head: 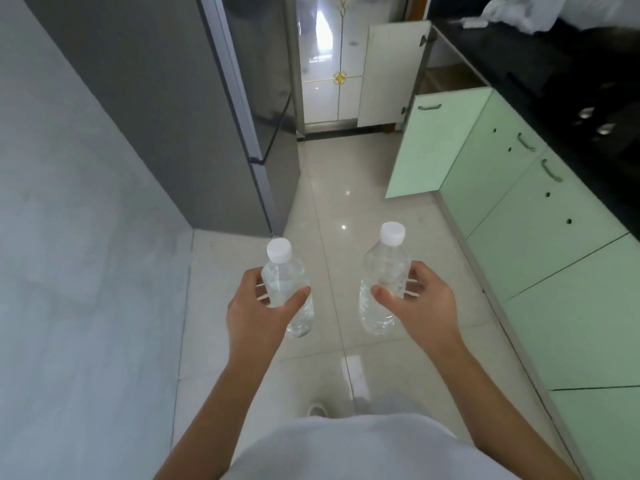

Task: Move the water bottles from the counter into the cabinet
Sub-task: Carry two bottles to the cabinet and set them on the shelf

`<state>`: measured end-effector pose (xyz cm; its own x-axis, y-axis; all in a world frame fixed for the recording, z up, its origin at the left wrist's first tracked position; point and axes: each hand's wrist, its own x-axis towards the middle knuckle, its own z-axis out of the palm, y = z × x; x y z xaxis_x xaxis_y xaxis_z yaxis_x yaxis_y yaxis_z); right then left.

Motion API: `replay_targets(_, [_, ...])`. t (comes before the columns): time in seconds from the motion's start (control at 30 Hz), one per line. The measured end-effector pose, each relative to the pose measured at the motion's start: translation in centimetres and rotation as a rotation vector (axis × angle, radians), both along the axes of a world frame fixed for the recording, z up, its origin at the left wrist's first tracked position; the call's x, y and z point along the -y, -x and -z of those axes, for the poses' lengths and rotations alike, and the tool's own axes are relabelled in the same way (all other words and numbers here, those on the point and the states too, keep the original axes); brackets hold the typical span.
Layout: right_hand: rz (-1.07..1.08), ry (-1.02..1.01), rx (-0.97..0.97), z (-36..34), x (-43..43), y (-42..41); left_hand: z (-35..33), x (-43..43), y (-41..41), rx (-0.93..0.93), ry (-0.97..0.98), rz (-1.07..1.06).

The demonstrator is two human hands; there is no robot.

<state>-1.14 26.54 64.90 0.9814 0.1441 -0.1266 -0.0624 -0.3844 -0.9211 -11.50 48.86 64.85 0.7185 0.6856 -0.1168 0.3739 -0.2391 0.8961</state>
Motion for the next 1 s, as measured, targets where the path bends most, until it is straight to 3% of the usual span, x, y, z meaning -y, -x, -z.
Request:
replay_targets(0.4, [0.155,0.09,-0.093,5.1,-0.5,-15.5,3.5,-2.2,-18.9,-0.079,0.06,0.112])
replay_targets(0.73, [-0.068,0.087,-0.067,2.7,-10.6,-34.9,1.3,-10.2,-33.9,-0.067,-0.025,-0.072])
replay_targets(1.0, [-0.103,0.093,-0.033,3.5,-20.3,-47.6,2.5,-19.2,-46.0,-0.042,-0.039,-0.12])
